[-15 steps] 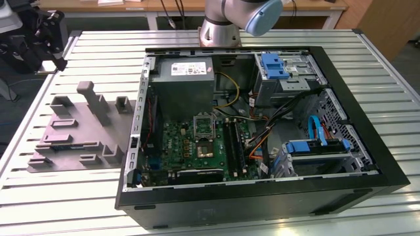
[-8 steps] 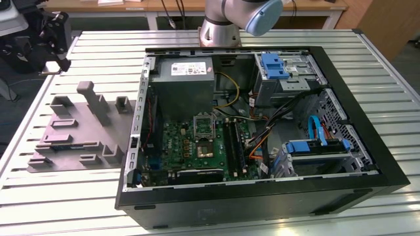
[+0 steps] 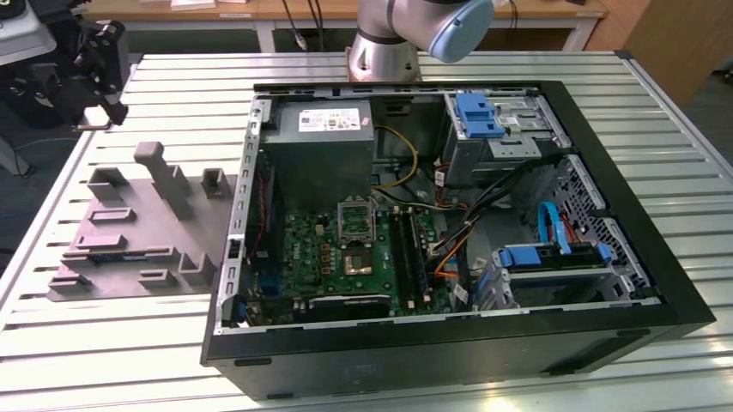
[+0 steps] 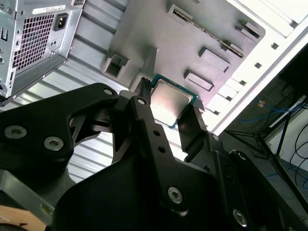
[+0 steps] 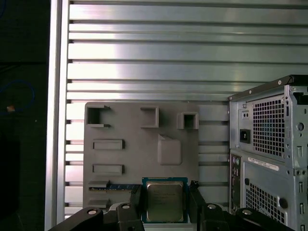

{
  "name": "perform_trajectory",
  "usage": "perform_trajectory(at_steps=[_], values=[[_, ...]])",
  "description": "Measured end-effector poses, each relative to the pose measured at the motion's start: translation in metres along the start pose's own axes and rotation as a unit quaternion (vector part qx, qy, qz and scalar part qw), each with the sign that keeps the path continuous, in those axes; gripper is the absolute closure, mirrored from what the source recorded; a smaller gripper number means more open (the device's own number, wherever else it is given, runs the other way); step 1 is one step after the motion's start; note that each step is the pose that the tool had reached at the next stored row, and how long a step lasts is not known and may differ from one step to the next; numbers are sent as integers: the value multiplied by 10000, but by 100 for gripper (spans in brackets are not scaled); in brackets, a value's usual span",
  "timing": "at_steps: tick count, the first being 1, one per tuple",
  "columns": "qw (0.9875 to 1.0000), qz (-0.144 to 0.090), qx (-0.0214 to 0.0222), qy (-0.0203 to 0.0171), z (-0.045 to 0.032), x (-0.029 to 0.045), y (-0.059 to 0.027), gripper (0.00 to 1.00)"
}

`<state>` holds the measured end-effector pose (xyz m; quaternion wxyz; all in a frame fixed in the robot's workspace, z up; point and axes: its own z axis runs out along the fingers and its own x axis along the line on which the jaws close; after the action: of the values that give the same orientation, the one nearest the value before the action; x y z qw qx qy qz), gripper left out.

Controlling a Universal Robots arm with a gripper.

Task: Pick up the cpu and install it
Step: 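Pick up the cpu and move it towards the insertion slot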

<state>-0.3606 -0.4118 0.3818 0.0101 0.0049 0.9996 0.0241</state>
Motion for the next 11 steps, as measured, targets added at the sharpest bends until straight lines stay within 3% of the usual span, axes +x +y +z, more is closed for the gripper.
perform_trajectory(at_steps=[11], values=[[10000,-1,0,0,1,-23,0,53]])
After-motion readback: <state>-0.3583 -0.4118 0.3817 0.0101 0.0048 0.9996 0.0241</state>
